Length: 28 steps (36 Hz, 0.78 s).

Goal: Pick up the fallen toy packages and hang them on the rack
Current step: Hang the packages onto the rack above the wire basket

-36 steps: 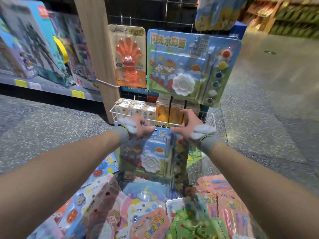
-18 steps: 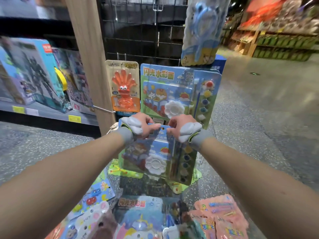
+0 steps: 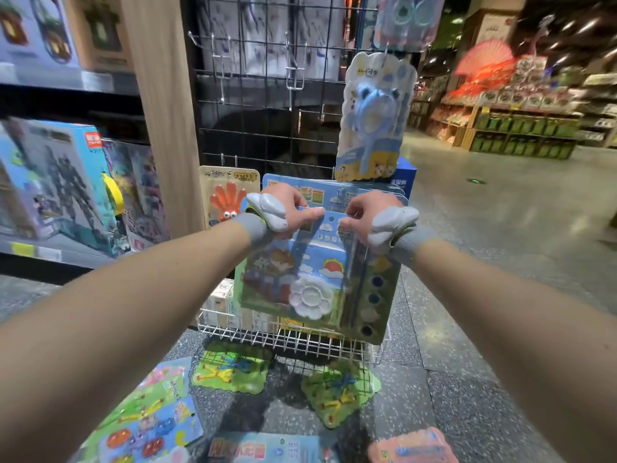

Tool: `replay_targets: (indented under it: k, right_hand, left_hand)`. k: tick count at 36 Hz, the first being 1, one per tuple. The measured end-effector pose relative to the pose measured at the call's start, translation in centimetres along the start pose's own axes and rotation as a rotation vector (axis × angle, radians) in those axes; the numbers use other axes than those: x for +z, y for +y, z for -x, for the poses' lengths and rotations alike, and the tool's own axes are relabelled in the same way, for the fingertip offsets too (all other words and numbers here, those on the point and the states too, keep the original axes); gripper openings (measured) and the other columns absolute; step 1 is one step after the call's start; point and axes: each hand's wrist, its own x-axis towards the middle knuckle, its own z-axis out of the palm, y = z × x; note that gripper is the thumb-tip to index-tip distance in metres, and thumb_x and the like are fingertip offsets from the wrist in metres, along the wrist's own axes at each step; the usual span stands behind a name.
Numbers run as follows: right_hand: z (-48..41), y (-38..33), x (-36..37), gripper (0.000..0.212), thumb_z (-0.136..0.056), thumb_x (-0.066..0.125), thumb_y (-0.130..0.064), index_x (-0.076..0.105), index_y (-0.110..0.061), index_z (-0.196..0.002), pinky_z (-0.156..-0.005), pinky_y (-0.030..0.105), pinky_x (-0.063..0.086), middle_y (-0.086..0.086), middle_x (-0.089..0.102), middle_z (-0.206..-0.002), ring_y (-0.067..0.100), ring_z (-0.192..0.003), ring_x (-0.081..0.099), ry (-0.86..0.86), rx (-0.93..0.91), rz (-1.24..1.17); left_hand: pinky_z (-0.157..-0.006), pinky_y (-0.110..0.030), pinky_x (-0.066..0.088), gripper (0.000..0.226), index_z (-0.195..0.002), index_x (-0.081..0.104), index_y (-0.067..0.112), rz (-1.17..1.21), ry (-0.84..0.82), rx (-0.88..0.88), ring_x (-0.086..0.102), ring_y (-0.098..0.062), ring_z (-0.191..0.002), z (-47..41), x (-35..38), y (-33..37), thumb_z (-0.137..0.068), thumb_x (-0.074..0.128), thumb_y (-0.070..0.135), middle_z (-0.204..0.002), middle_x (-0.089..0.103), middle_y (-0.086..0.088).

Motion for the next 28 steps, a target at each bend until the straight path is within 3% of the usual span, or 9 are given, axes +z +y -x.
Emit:
replay_targets:
  k: [3, 6, 9, 13, 19, 23, 28]
  right_hand:
    - [-0.4, 0.2, -0.6, 0.024, -0.089, 0.06, -0.046, 0.054, -0.03, -0.072, -0.073, 0.03, 0.048, -0.007, 0.064, -0.087, 0.019, -0.083, 0.059, 0.037, 0.02, -0.018]
    - [-0.5, 0.1, -1.3, 0.02, -0.089, 0.06, -0.046, 0.059, -0.029, -0.078, -0.074, 0.032, 0.052, -0.006, 0.066, -0.089, 0.019, -0.084, 0.06, 0.057, 0.031, -0.016]
    - [-0.7, 0.1, -2.3, 0.019, -0.089, 0.061, -0.047, 0.061, -0.028, -0.084, -0.081, 0.035, 0.055, -0.004, 0.064, -0.094, 0.021, -0.088, 0.06, 0.078, 0.04, 0.005]
    - [-1.5, 0.2, -3.4, 0.024, -0.088, 0.062, -0.047, 0.058, -0.026, -0.077, -0.073, 0.031, 0.052, -0.002, 0.065, -0.095, 0.022, -0.085, 0.059, 0.1, 0.053, 0.022]
    - [-2.5, 0.3, -3.7, 0.02, -0.088, 0.064, -0.043, 0.06, -0.024, -0.083, -0.074, 0.031, 0.053, 0.0, 0.066, -0.094, 0.022, -0.083, 0.059, 0.085, 0.087, 0.023]
    - [-3.1, 0.2, -3.4, 0.023, -0.087, 0.065, -0.044, 0.057, -0.025, -0.076, -0.072, 0.03, 0.052, -0.001, 0.066, -0.092, 0.021, -0.081, 0.059, 0.082, 0.092, 0.026]
    - [-3.3, 0.4, -3.4, 0.022, -0.087, 0.064, -0.042, 0.057, -0.024, -0.076, -0.065, 0.028, 0.046, -0.001, 0.064, -0.089, 0.02, -0.078, 0.057, 0.097, 0.09, -0.001]
  left_hand:
    - [-0.06, -0.026, 0.048, 0.05, -0.077, 0.071, 0.014, -0.025, 0.008, -0.009, 0.058, -0.012, -0.052, -0.8, -0.4, 0.6, -0.085, 0.061, 0.062, -0.049, 0.058, 0.004]
    - [-0.06, -0.028, 0.051, 0.049, -0.071, 0.07, 0.015, 0.0, 0.046, -0.015, 0.059, -0.015, -0.052, -1.4, -0.4, 0.8, -0.082, 0.063, 0.062, -0.048, 0.057, 0.006]
    - [-0.058, -0.025, 0.047, 0.047, -0.069, 0.067, 0.019, -0.021, 0.058, -0.01, 0.062, -0.018, -0.058, -2.1, -1.0, 1.5, -0.082, 0.062, 0.064, -0.055, 0.061, 0.002]
    - [-0.055, -0.023, 0.042, 0.05, -0.072, 0.069, 0.017, -0.021, 0.036, -0.017, 0.06, -0.017, -0.057, -2.9, -1.7, 2.5, -0.084, 0.059, 0.065, -0.057, 0.061, 0.0]
    - [-0.073, -0.032, 0.054, 0.053, -0.076, 0.072, 0.012, -0.017, 0.04, -0.055, 0.06, -0.019, -0.06, -3.6, -1.3, 3.0, -0.086, 0.059, 0.062, -0.063, 0.065, -0.004]
    - [-0.066, -0.034, 0.059, 0.05, -0.067, 0.063, 0.014, 0.077, 0.027, -0.084, 0.061, -0.022, -0.055, -3.8, -1.1, 2.8, -0.084, 0.064, 0.06, -0.066, 0.068, -0.01]
    - [-0.056, -0.028, 0.049, 0.049, -0.067, 0.062, 0.01, 0.137, 0.018, -0.096, 0.058, -0.022, -0.052, -4.1, -1.1, 2.9, -0.087, 0.064, 0.054, -0.053, 0.055, -0.004]
